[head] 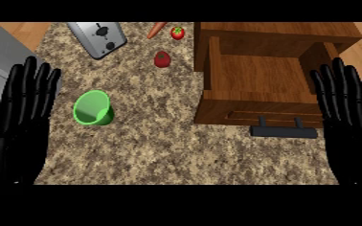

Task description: Pick up the cup, place it into the drawer and close the drawer

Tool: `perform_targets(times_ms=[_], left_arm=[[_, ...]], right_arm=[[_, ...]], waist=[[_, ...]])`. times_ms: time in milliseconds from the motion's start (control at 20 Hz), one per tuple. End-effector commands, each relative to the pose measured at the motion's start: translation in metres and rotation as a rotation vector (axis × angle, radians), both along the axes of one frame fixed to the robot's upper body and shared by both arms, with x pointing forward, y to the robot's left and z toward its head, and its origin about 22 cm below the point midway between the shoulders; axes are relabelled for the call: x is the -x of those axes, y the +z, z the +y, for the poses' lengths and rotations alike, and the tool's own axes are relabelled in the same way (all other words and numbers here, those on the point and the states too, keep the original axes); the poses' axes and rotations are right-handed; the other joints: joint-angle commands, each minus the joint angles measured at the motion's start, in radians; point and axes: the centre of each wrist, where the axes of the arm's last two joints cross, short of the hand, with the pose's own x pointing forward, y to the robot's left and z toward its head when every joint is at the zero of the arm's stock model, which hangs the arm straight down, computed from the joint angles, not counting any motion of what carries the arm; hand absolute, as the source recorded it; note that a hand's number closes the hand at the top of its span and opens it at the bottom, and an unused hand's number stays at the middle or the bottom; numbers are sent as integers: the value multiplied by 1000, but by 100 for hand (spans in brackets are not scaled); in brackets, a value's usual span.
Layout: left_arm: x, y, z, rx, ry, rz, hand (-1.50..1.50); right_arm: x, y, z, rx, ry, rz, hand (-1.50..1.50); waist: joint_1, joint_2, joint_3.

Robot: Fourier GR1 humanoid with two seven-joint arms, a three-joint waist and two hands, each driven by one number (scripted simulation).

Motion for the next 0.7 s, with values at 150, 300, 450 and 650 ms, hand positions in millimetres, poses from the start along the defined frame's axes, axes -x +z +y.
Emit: perform_targets(times_ms=[150, 300, 450, 650], left_arm=[[-10, -8, 38, -22, 44, 9, -150], [-11, -23, 34, 220, 113, 200, -150], [-22, -22, 41, 240, 152, 207, -150], [-31, -42, 56, 243, 128, 222, -150]], right_arm=[[-1, 10, 3, 11, -10, -29, -150], [-5, -9, 2, 65, 97, 104, -150], [-10, 6, -3, 82, 125, 126, -150], [-38, 6, -27, 53, 119, 137, -150]], waist=[[-24, -14, 51], [-17, -11, 50], [-24, -13, 51], [-20, -12, 51]])
